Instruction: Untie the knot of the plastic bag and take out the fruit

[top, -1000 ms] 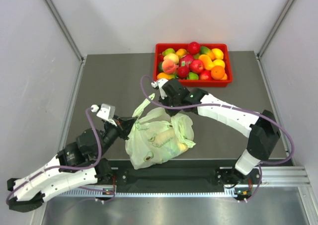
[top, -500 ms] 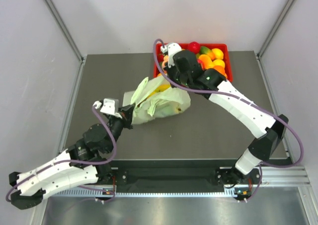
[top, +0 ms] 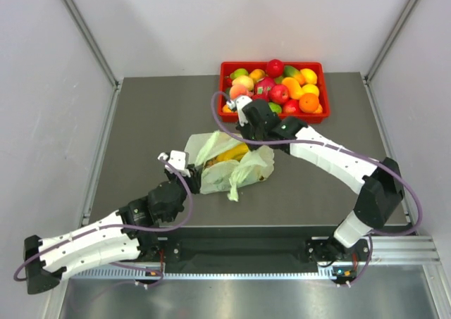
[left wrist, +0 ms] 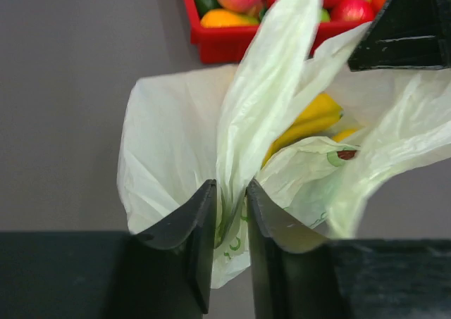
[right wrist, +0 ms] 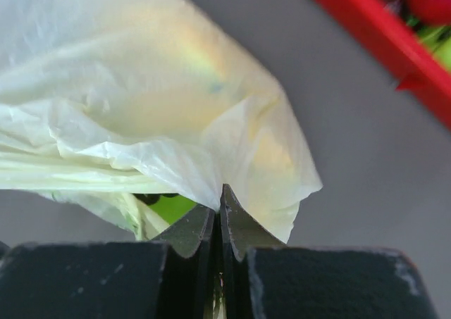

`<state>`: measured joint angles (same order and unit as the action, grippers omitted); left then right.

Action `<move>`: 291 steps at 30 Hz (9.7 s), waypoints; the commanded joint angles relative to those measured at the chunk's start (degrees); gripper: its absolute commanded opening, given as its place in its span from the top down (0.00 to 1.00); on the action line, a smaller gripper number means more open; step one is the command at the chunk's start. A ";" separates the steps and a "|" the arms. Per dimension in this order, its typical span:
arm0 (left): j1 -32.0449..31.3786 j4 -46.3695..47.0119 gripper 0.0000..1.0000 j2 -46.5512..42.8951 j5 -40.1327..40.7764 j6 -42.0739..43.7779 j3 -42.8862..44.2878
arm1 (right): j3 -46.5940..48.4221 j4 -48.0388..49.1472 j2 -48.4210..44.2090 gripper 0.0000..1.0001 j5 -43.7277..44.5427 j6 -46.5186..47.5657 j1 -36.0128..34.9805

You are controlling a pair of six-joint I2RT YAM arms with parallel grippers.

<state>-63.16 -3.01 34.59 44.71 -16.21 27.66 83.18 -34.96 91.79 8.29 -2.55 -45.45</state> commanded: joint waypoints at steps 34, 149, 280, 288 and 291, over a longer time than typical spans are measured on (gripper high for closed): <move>0.58 -18.35 0.01 23.67 -17.20 26.13 36.41 | -8.91 6.75 -17.17 1.00 -8.12 5.80 -4.29; 16.40 -11.23 0.93 11.27 -30.55 3.89 23.83 | -17.52 -2.39 -24.89 0.04 15.21 -10.73 1.42; 24.84 -16.77 1.00 2.33 -54.11 -1.36 17.26 | -30.10 9.91 -26.13 0.71 11.66 -18.99 4.06; 24.84 -18.09 1.00 0.22 -46.47 -2.51 17.86 | -26.15 11.32 -34.48 0.18 1.28 -10.82 -7.35; 24.84 -17.74 1.00 1.09 -43.76 -3.83 18.04 | -24.47 10.18 -34.31 0.20 4.62 -11.16 -16.83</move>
<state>-38.50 -21.71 35.35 -2.87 -17.91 44.42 54.59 -25.34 58.85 11.94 -15.75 -55.90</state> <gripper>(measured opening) 0.011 0.812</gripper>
